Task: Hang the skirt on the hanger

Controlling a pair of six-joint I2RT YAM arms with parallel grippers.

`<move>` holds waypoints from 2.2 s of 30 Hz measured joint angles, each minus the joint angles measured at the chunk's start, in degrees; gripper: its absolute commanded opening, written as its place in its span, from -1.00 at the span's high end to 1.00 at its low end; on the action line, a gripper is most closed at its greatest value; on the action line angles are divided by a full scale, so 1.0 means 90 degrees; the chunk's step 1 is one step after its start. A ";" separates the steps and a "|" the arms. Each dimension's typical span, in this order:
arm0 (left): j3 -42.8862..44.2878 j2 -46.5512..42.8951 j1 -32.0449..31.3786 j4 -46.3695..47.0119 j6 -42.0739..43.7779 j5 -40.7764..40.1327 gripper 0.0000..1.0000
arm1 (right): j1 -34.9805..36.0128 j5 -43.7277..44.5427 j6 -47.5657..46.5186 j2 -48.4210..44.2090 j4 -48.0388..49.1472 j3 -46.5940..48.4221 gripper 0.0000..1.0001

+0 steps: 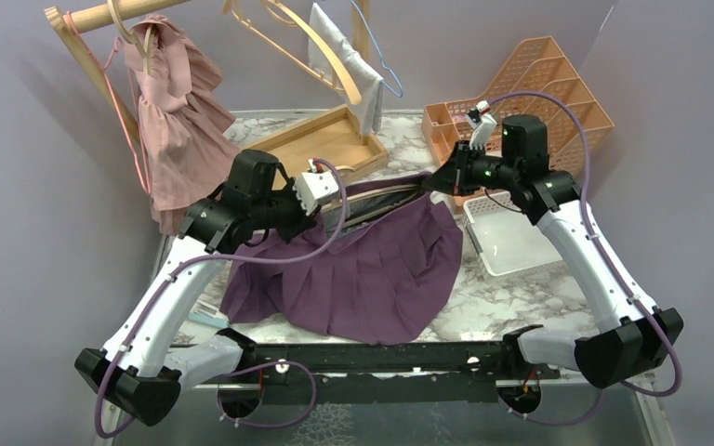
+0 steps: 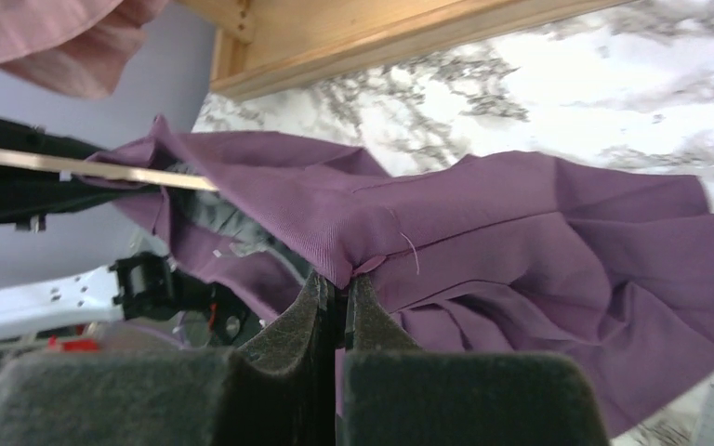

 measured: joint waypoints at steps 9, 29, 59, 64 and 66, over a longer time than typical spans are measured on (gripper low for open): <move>0.0685 0.0228 0.0024 -0.0206 -0.0238 0.0617 1.00 | 0.0709 -0.0899 -0.0274 0.0090 0.0357 -0.0061 0.98; -0.1659 -0.0903 0.0029 0.1734 -0.0959 0.1676 1.00 | 0.1746 -0.0984 -0.1440 -0.0165 0.1052 -0.0770 0.34; -0.2125 -0.1343 0.0049 0.2671 -0.1229 0.2295 1.00 | 0.2375 -0.2732 -0.5778 0.1020 0.0806 0.0143 0.18; -0.2004 -0.1362 0.0049 0.2514 -0.1200 0.2402 1.00 | 0.2596 -0.2718 -0.6254 0.1047 0.0403 0.0199 0.78; -0.1965 -0.1392 0.0029 0.2365 -0.1190 0.2450 0.87 | 0.2616 -0.2708 -0.6331 0.1044 0.0362 0.0211 0.94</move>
